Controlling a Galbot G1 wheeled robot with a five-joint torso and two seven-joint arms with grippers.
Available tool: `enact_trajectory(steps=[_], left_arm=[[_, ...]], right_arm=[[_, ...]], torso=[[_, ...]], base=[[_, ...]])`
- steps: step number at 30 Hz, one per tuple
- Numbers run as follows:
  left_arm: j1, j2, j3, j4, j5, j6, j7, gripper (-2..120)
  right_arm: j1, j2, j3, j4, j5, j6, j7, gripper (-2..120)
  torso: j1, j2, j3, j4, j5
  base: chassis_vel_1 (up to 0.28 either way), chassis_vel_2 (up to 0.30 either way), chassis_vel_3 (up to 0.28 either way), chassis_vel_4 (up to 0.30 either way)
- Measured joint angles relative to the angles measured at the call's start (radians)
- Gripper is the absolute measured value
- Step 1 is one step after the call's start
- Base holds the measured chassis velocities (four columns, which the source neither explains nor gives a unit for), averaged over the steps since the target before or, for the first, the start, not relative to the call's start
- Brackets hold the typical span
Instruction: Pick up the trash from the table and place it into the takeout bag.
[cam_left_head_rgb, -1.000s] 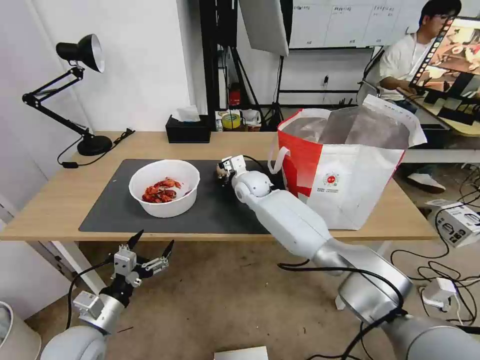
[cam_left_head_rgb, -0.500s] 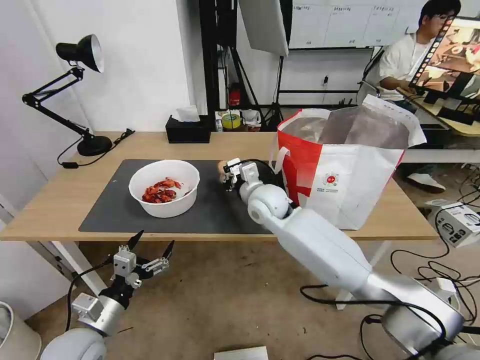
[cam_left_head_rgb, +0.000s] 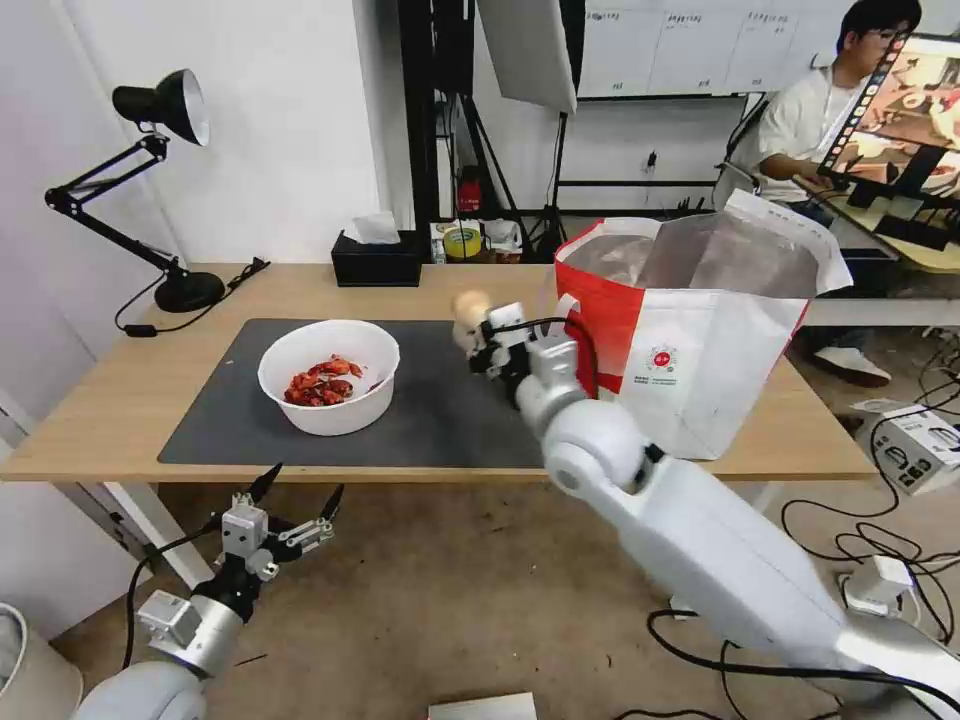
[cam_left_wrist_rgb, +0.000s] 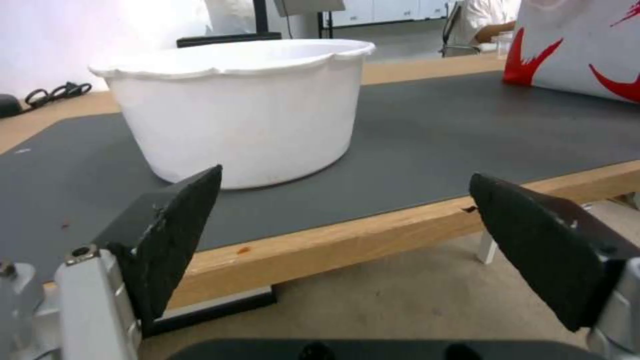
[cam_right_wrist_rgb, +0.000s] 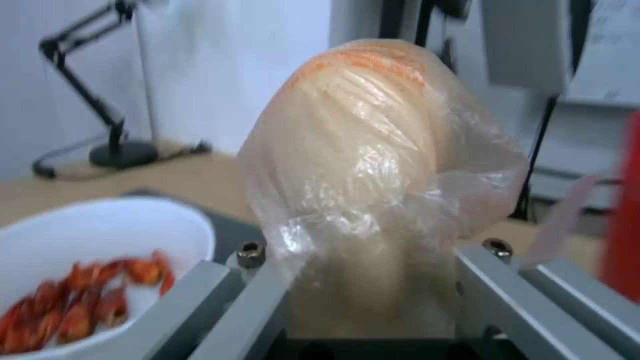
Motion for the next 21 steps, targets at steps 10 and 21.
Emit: enact_trajectory(steps=[10,21], left_arm=[[-0.011,-0.004,0.024,-0.004,0.015,0.003,-0.02,100],[-0.008,0.007,0.012,-0.006,0.006,0.006,-0.021,100]], right_arm=[[-0.093,-0.128,0.181,0.156,-0.078,0.091,-0.018,6],[-0.098,-0.214,0.285,0.149,-0.052,0.117,0.011,6]], torso=[[0.0,0.0,0.0,0.0,0.0],[0.0,0.0,0.0,0.0001,-0.0001]], base=[[0.0,0.0,0.0,0.0],[0.0,0.0,0.0,0.0]])
